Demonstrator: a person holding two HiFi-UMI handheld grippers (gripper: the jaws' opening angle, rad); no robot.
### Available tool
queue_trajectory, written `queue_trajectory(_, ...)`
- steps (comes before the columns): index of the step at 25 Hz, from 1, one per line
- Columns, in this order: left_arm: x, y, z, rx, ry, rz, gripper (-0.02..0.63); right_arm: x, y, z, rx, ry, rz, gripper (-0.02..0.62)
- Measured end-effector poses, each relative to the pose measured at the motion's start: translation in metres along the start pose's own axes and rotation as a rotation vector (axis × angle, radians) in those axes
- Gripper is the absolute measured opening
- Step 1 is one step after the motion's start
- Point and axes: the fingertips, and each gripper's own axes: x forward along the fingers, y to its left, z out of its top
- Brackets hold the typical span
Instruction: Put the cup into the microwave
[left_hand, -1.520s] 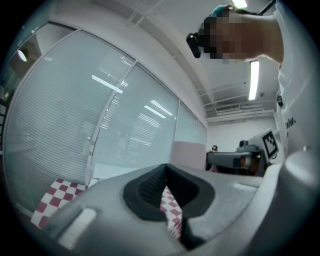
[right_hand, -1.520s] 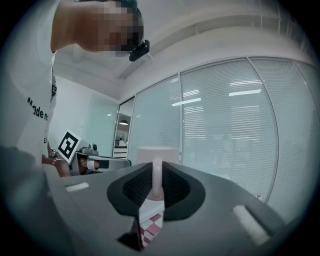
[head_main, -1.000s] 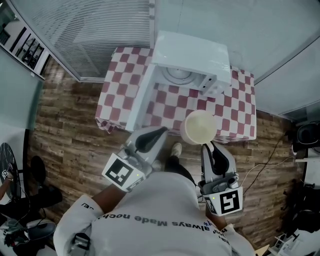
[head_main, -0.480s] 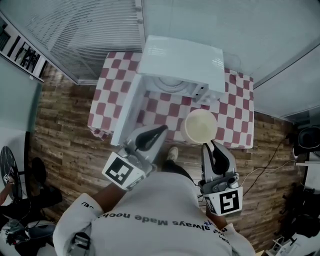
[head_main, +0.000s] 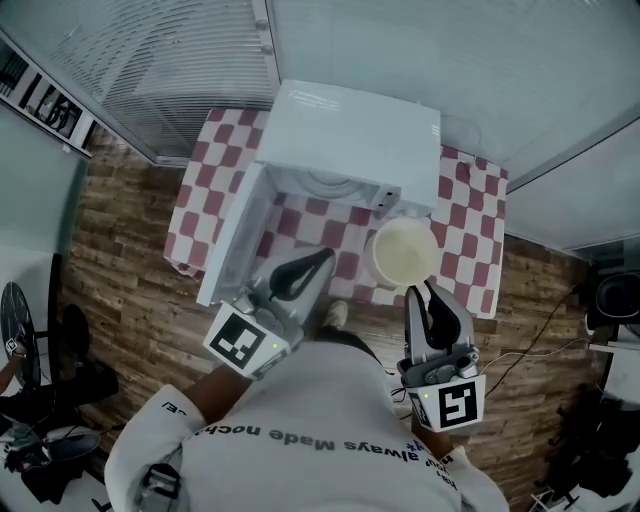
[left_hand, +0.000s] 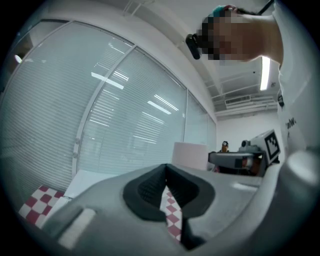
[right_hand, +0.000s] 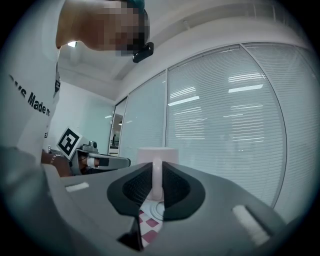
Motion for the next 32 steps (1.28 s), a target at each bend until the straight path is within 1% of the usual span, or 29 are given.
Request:
queue_trajectory(5, 0.024, -0.005, -0.002, 0.008, -0.010, 0.017, 0.003, -0.001, -0.025, -0.003, -0.009, -0.002, 0.019, 0.041)
queue_trajectory(10, 0.028, -0.001, -0.006, -0.012, -0.016, 0.036, 0.003, 0.002, -0.033, -0.008, -0.006, 0.004, 0.024, 0.041)
queue_trajectory(17, 0.022, 0.014, -0.010, -0.017, -0.004, 0.029, 0.003, 0.016, -0.025, -0.009, -0.002, 0.001, 0.019, 0.041)
queue_trajectory(26, 0.012, 0.041, 0.013, 0.007, -0.011, 0.005, 0.003, 0.043, -0.007, 0.006, 0.004, -0.018, 0.003, 0.041)
queue_trajectory(32, 0.011, 0.051, 0.015, -0.002, -0.017, 0.011, 0.003, 0.050, -0.005, 0.004, 0.004, -0.014, 0.002, 0.041)
